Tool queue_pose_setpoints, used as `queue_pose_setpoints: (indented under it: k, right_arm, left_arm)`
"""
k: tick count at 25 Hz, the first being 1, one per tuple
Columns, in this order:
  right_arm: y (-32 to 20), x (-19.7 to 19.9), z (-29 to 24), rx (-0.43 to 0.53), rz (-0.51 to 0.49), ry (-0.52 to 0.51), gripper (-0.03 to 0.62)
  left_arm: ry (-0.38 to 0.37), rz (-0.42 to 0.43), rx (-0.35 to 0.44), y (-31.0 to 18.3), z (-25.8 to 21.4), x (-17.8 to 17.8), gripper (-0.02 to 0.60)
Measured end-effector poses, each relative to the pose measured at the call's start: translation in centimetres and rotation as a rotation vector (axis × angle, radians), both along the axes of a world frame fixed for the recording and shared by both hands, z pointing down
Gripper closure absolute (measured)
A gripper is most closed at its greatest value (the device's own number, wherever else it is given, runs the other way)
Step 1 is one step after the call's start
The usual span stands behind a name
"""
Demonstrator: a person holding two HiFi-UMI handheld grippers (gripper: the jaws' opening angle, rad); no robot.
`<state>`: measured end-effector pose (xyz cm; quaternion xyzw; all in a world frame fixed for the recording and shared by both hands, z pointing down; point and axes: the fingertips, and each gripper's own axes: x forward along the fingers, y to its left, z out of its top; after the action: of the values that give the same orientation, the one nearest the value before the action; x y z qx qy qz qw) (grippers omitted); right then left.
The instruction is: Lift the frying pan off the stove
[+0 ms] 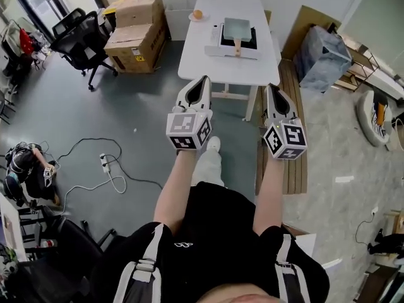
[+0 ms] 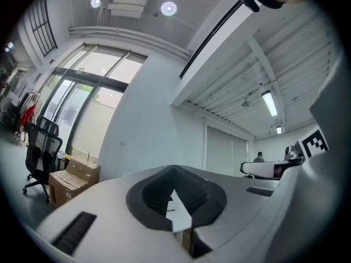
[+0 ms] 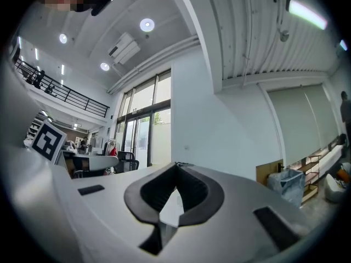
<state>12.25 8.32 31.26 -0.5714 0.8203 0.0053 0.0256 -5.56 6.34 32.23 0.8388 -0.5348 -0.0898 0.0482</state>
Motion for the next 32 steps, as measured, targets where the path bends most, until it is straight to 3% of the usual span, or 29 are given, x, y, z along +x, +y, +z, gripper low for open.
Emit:
queue_pose_setpoints:
  k: [7,16,19,24,29,32]
  right_arm:
    - [-10.1,2.7,2.0,-0.061,0.024,-0.039,0.592]
    - [-26.5,1.6,4.1,-0.116,0.011,-0.069,0.592]
    - [-30.7,1.5,3.3,-0.082,0.021,-0.049,0.591]
    - [-34.2,1.1,0.8,0.060,0.031,0.020,0.591]
    - [-36.9,1.3,2.0,0.027,0.032,0.027,0.591]
    - [-37.9,1.6,2.3,0.010,0.038,0.033,0.591]
  left_arm:
    - [0.053,0.036,-0.054,-10.9,2.1,1.2,0.580]
    - [0.054,0.135,-0.128,-27.1,4.8,2.5,0.580]
    - [0.066,0.163,-0.137,-31.6,5.1,3.1,0.580]
    - [0.056,0.184,-0.127,-36.0,5.2,3.9,0.580]
    - [0.039,0.202,-0.140,-38.2,6.2,4.5,0.580]
    - [0.079,0.220,-0.141,-39.5,6.2,4.6,0.580]
